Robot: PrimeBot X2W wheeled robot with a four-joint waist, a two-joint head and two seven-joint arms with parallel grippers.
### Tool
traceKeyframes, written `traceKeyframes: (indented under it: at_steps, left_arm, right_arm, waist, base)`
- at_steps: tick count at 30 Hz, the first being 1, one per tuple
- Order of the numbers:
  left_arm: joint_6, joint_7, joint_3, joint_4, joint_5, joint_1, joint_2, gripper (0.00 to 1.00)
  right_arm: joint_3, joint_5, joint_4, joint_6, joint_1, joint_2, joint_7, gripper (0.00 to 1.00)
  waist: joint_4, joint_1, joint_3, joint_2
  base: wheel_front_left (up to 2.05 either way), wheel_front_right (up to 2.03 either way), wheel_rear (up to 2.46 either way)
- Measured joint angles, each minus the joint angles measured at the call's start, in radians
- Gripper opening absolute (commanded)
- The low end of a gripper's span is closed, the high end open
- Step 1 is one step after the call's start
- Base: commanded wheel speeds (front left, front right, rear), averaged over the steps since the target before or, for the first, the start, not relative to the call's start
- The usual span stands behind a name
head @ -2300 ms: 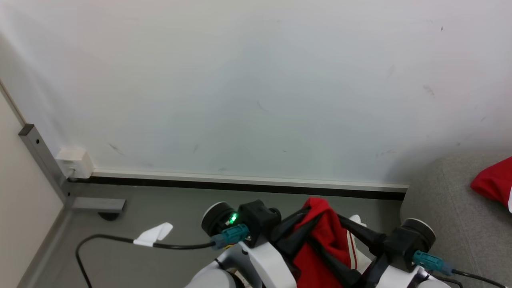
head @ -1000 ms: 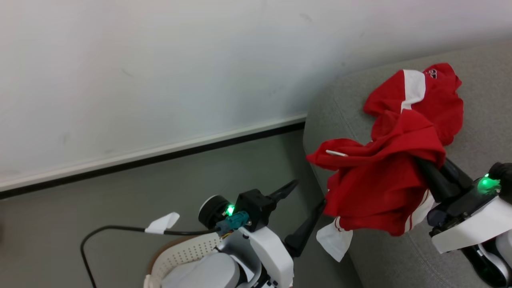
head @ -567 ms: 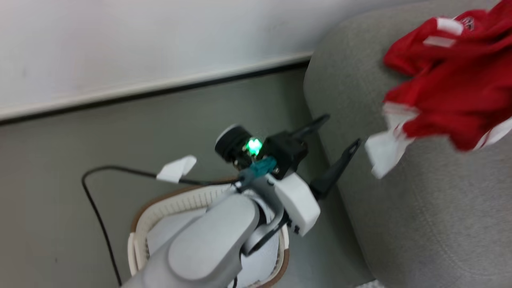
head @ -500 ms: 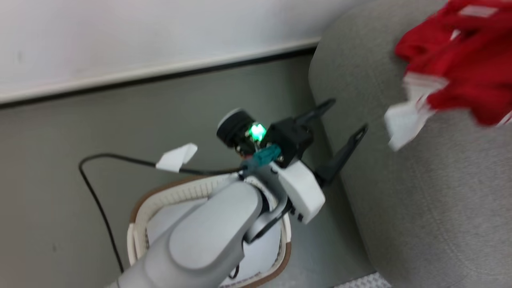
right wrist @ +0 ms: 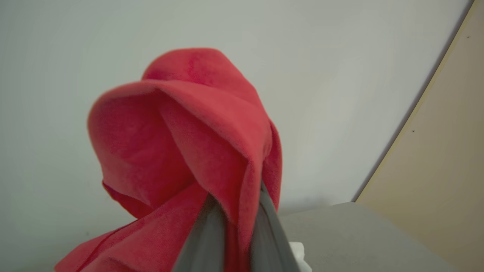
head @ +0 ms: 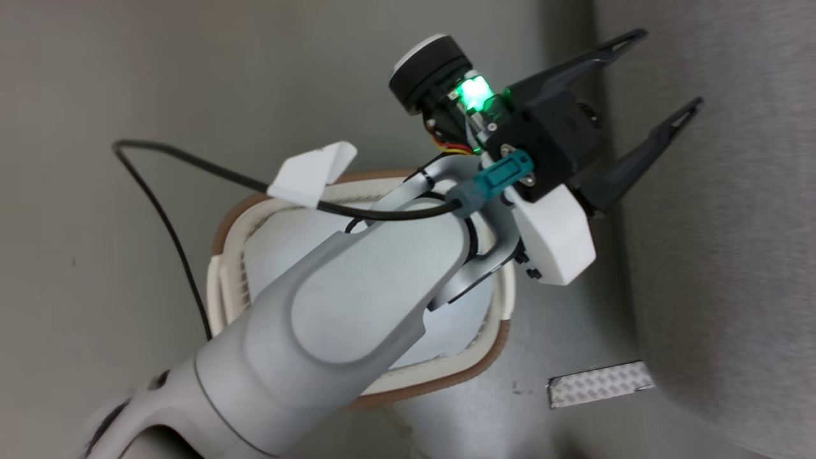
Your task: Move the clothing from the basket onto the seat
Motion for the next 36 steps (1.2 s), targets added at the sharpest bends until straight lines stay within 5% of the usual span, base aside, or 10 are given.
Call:
traceKeyframes:
  at_steps: [6,7,9,19,27,36]
  left_arm:
    - [0.016,-0.012,-0.04,0.011,-0.025,-0.041,-0.004,1.0]
    - [0.02,-0.016,-0.047,0.013,-0.029,-0.042,-0.004,1.0]
    - [0.027,-0.018,-0.056,0.025,-0.035,-0.042,-0.004,1.0]
    - [0.049,-0.07,-0.064,0.092,-0.092,0.027,-0.005,1.0]
    - [0.086,-0.155,-0.031,0.154,-0.178,0.215,0.026,1.0]
    - [0.154,-0.22,0.046,0.176,-0.289,0.507,0.105,1.0]
  right_arm:
    - [-0.127,-0.218,0.261,0.0,0.009,0.126,-0.072,0.05]
    - [-0.144,-0.238,0.281,0.0,0.01,0.152,-0.075,0.31]
    - [-0.171,-0.275,0.31,0.0,0.01,0.198,-0.082,1.0]
    - [-0.122,-0.305,0.133,0.0,0.123,0.294,-0.086,1.0]
    - [-0.094,-0.283,-0.203,0.0,0.472,0.378,-0.088,1.0]
    - [-0.039,-0.291,-0.414,0.0,0.836,0.501,-0.089,1.0]
  waist:
    - [0.051,-0.0001,0.049,0.0]
    - [0.054,0.0,0.049,0.0]
    - [0.054,-0.0002,0.041,0.0]
    - [0.051,-0.0002,-0.043,0.0]
    - [0.074,-0.0005,-0.211,0.0]
    - [0.127,-0.0007,-0.446,0.0]
  base:
    - [0.0,0.0,0.0]
    - [0.0,0.0,0.0]
    - [0.0,0.0,0.0]
    - [0.0,0.0,0.0]
    - [0.0,0.0,0.0]
    - [0.0,0.0,0.0]
